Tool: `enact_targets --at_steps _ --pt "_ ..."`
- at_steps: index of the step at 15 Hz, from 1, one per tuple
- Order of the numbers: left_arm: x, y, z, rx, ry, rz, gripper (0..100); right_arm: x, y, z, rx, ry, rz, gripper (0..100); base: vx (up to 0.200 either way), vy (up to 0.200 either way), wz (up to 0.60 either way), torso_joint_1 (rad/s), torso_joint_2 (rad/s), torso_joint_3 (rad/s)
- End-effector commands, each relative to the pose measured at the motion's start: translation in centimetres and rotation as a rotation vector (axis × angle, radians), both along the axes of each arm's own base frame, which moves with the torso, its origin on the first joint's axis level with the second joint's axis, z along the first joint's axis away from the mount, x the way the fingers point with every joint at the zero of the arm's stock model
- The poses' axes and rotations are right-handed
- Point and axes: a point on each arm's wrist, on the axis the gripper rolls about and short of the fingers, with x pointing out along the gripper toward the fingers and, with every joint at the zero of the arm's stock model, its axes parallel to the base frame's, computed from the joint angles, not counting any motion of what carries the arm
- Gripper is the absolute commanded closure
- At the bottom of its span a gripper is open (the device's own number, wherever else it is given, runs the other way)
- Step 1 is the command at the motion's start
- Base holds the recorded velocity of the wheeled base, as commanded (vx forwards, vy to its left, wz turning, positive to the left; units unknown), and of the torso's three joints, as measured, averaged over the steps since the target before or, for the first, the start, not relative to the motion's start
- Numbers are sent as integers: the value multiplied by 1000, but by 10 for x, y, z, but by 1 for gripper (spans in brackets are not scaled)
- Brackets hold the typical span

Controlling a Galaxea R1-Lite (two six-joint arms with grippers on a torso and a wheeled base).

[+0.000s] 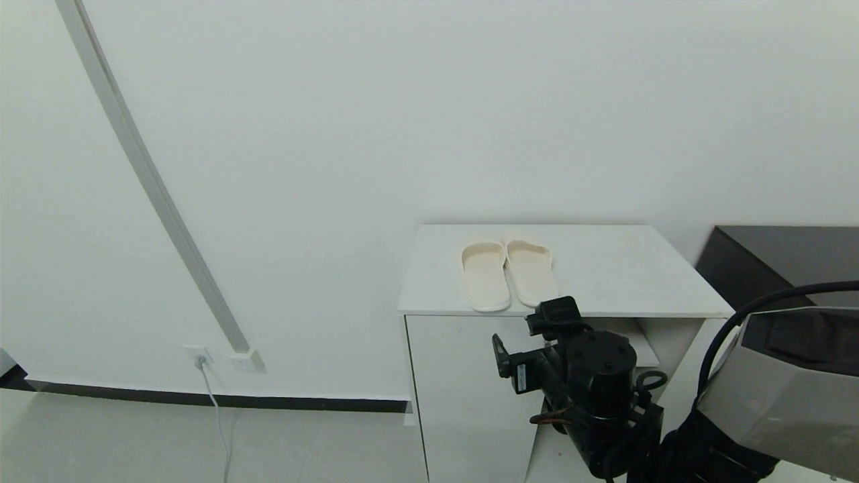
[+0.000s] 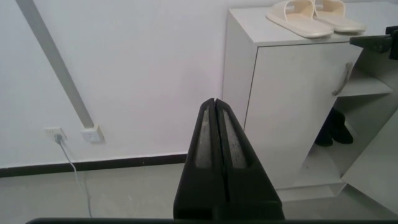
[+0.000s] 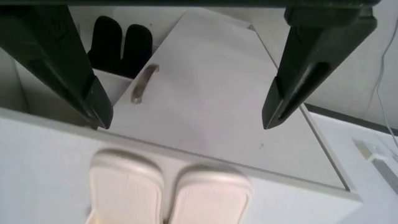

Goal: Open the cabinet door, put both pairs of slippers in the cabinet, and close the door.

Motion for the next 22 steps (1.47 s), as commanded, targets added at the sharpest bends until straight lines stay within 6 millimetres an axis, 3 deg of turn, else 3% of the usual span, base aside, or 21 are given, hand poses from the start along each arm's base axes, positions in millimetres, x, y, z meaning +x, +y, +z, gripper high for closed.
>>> enact_targets --at_steps 1,5,9,15,17,22 --pt "0 0 0 2 1 -1 100 0 0 1 1 -5 -1 0 0 0 0 168 -383 -207" --pt "0 0 0 0 0 0 100 4 0 2 -28 -79 -1 0 0 0 0 85 -191 -101" --pt "0 0 0 3 0 0 100 37 4 31 -9 -83 -51 0 0 0 0 0 0 0" --pt "0 0 0 3 1 0 100 41 13 84 69 122 -70 0 0 0 0 0 0 0" --pt "0 0 0 3 1 -1 100 39 14 83 75 145 -71 0 0 0 0 0 0 0" --pt "0 0 0 3 1 -1 100 39 14 70 75 180 -79 0 200 0 0 0 -5 0"
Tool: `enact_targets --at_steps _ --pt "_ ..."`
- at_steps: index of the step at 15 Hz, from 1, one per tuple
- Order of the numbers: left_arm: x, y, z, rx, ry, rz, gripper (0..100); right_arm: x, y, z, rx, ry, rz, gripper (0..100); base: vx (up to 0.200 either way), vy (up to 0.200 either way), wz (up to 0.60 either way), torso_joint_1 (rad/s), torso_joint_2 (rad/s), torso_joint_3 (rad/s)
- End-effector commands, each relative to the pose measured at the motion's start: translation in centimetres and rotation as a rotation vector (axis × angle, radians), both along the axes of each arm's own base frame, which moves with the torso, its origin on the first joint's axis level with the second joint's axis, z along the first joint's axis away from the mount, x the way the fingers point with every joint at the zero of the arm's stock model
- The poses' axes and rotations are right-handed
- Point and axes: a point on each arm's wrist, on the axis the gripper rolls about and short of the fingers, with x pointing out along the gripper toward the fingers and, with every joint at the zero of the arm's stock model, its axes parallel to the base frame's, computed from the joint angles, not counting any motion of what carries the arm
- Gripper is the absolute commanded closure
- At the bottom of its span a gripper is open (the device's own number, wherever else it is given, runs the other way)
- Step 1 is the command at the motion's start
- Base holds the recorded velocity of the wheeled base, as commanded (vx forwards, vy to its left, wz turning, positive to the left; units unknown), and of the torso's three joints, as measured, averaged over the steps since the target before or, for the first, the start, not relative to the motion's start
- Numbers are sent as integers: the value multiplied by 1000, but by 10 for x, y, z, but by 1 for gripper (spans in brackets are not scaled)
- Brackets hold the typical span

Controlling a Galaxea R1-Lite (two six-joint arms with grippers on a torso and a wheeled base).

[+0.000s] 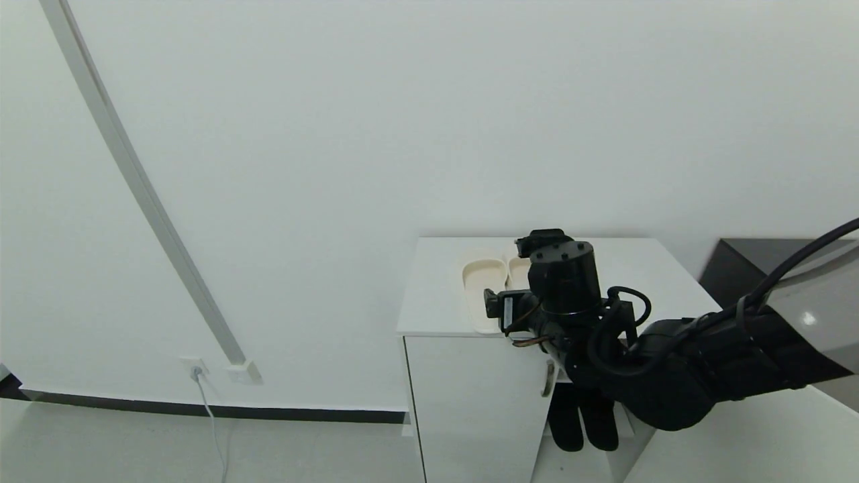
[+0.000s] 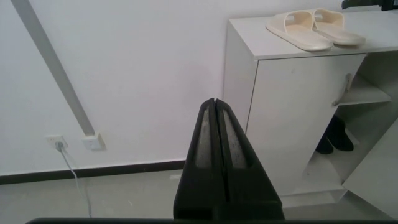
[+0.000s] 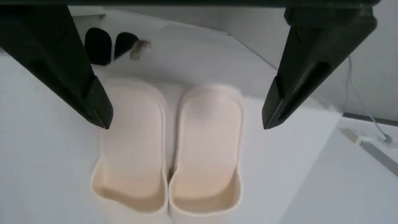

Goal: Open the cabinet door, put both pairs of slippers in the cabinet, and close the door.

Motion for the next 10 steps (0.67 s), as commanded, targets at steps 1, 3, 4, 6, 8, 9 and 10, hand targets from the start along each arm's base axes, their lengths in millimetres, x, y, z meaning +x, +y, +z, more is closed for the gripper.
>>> enact_targets --at_steps 1,3,4,6,8,9,10 --pt "0 0 0 0 0 1 100 0 0 -7 -10 13 -2 0 200 0 0 12 7 -7" --pt "0 0 0 -2 0 -1 100 -7 0 -22 -22 26 4 0 200 0 0 12 -2 7" --pt "0 0 0 -2 0 1 100 -8 0 -31 -26 26 6 0 200 0 0 2 12 2" --pt "0 0 0 -3 0 1 100 -4 2 -46 -27 21 4 0 0 0 0 0 0 0" --pt "0 0 0 -3 0 1 100 3 4 -60 -29 23 -3 0 0 0 0 0 0 0" --pt "0 0 0 -3 0 1 100 10 4 -64 -24 20 -8 0 0 0 0 0 0 0" --pt "0 0 0 -3 0 1 100 17 5 -66 -25 17 -16 0 0 0 0 0 0 0"
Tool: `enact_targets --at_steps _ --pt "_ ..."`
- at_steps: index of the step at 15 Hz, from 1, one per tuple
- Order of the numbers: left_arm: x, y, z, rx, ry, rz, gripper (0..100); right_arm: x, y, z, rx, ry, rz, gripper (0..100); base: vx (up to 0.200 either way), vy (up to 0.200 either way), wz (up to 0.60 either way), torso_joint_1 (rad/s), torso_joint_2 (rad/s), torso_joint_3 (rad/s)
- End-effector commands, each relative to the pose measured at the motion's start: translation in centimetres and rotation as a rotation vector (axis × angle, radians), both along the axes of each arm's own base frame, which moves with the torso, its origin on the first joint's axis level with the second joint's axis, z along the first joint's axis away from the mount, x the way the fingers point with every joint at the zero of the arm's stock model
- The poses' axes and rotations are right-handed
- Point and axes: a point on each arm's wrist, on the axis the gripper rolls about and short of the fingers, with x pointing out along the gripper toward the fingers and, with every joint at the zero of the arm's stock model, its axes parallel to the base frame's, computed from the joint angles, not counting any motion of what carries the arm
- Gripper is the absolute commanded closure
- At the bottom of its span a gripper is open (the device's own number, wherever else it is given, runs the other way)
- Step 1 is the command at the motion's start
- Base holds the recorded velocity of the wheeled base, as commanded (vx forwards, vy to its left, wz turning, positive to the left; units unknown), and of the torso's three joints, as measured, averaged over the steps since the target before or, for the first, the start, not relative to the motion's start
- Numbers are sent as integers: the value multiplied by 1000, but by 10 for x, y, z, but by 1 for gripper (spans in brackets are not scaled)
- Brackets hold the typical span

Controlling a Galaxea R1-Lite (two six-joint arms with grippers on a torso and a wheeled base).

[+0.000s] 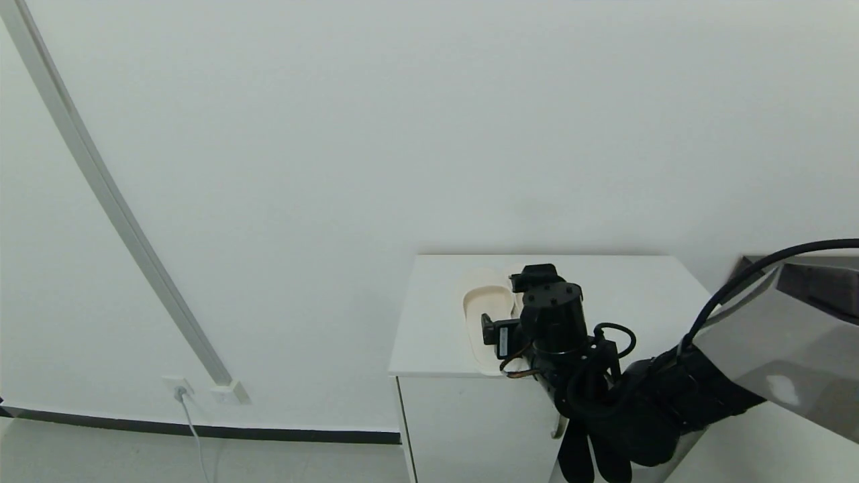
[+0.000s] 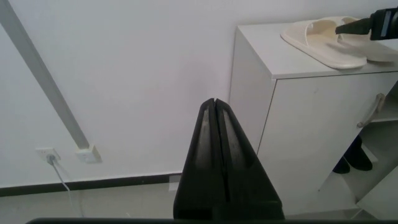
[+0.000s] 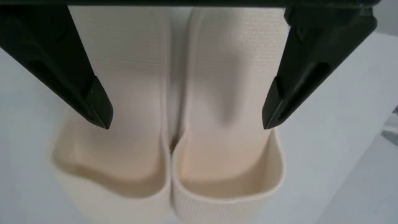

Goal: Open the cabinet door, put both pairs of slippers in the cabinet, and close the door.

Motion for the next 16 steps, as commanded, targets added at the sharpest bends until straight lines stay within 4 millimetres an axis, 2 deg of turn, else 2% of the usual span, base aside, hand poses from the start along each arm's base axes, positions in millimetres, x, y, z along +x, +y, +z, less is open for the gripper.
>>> enact_targets --at_steps 1,3,4,5,9,14,15,16 --pt "0 0 0 0 -1 0 100 15 2 -17 -15 16 -19 0 0 0 0 0 0 0" --pt "0 0 0 0 -1 0 100 33 3 -20 -4 1 -39 0 0 0 0 0 0 0" --pt "0 0 0 0 -1 0 100 33 3 -20 -4 1 -39 0 0 0 0 0 0 0" --pt "0 0 0 0 0 0 100 46 3 -19 2 -14 -24 0 0 0 0 0 0 0" --pt "0 0 0 0 0 0 100 73 3 -12 10 -61 -21 0 0 0 0 0 0 0" --pt "0 0 0 -2 0 0 100 84 8 -16 5 -51 -20 0 0 0 0 0 0 0" --pt "0 0 0 -2 0 0 100 84 8 -18 2 -49 -19 100 0 0 0 0 0 0" --pt "0 0 0 -2 0 0 100 84 8 -19 -3 -49 -18 100 0 0 0 0 0 0"
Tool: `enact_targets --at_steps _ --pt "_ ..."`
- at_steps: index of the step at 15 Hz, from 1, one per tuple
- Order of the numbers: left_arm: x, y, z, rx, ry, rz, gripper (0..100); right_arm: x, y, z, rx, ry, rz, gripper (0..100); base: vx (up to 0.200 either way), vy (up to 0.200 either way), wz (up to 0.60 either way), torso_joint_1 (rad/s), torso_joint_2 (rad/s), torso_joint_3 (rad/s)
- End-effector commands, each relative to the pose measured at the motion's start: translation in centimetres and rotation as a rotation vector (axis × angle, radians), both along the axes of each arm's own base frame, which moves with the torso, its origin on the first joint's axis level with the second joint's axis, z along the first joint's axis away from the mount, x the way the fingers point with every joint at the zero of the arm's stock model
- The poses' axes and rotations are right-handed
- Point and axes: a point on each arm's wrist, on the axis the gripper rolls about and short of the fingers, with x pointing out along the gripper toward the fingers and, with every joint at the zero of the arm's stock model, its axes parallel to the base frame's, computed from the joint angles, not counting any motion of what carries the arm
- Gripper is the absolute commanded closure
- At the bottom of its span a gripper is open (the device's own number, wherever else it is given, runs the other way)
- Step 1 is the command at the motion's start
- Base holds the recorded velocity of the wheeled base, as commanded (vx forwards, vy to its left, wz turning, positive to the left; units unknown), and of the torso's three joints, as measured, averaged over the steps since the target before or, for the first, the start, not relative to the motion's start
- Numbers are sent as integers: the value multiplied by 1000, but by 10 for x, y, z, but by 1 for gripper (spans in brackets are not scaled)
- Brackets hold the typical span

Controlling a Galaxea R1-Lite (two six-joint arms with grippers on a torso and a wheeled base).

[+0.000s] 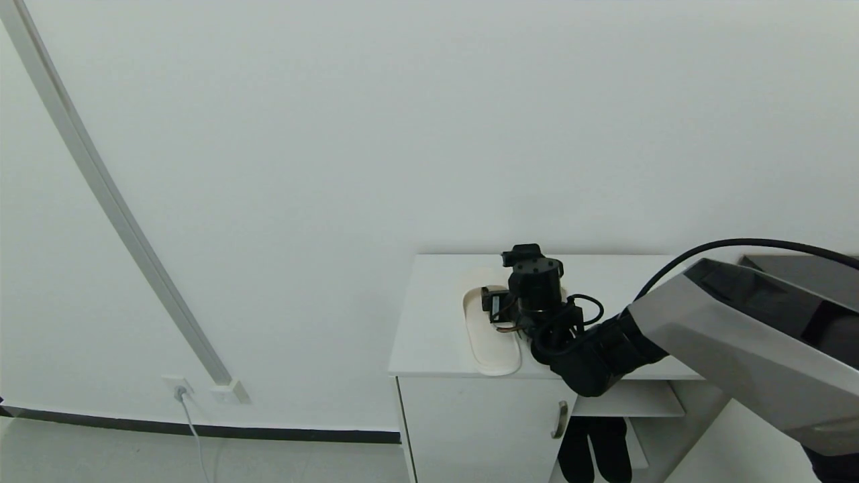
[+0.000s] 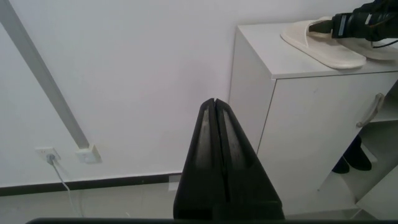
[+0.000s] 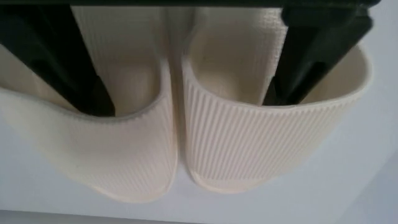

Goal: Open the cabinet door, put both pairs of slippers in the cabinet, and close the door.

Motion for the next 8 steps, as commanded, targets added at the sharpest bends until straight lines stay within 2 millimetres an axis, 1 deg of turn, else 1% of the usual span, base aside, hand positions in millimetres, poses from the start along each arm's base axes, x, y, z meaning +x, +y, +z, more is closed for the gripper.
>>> enact_targets --at_steps 1,6,8 --pt "0 0 0 0 0 1 100 1 1 -5 -6 7 0 100 0 0 0 0 0 0" --pt "0 0 0 0 0 1 100 2 2 -4 -9 0 3 100 0 0 0 0 0 0" --pt "0 0 0 0 0 1 100 2 2 0 -11 -9 4 100 0 0 0 0 0 0"
